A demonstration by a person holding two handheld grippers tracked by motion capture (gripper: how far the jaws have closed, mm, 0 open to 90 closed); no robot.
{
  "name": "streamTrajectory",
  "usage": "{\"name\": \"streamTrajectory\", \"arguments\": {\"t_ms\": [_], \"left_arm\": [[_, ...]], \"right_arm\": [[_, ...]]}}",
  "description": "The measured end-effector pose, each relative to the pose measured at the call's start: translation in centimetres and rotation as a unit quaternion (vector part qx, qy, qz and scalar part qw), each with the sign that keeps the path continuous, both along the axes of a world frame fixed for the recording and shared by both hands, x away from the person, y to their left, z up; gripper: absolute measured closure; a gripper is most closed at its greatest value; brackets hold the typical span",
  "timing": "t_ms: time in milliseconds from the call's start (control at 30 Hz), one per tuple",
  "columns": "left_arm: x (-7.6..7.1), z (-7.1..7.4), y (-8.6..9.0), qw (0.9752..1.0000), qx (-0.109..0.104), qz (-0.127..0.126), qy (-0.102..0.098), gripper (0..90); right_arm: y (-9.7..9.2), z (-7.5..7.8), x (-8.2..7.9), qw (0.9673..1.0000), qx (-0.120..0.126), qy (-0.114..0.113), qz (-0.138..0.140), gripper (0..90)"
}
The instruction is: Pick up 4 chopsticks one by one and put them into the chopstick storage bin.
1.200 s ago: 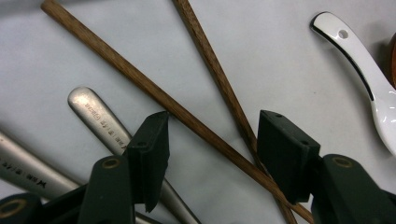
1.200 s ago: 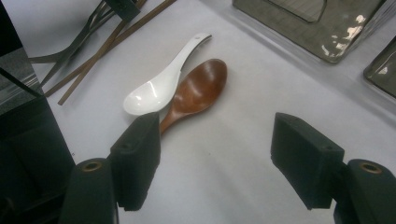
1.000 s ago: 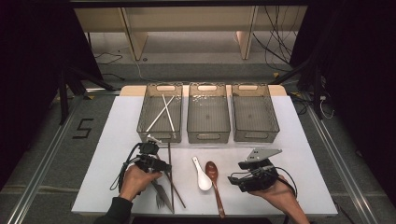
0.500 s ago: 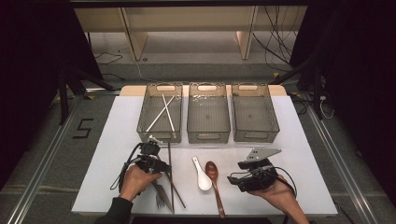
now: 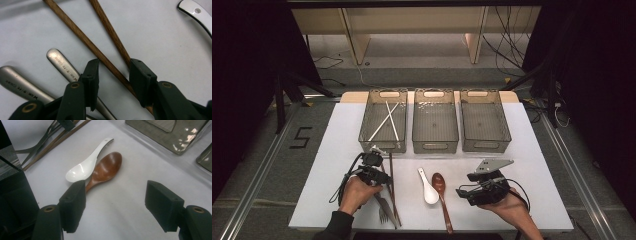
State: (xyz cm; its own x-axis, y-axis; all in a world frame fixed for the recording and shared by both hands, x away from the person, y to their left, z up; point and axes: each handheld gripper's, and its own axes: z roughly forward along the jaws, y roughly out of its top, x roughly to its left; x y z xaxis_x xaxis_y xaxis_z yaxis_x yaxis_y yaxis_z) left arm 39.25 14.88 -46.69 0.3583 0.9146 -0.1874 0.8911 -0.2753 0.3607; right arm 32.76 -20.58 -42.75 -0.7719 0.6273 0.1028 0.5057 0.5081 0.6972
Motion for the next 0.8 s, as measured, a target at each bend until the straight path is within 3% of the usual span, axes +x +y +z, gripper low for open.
{"name": "streamTrajectory", "arguments": {"t_ms": [467, 800], "left_arm": [[0.03, -0.03, 0.23, 1.0, 0.001, 0.007, -0.004, 68.5], [0.05, 0.01, -0.35, 1.0, 0.003, -0.001, -0.005, 64.9]], "right_arm": [[0.03, -0.1, 0.02, 1.0, -0.002, 0.002, 0.002, 34.1], [0.11, -0.1, 0.1, 1.0, -0.004, 0.001, 0.002, 34.2]]}}
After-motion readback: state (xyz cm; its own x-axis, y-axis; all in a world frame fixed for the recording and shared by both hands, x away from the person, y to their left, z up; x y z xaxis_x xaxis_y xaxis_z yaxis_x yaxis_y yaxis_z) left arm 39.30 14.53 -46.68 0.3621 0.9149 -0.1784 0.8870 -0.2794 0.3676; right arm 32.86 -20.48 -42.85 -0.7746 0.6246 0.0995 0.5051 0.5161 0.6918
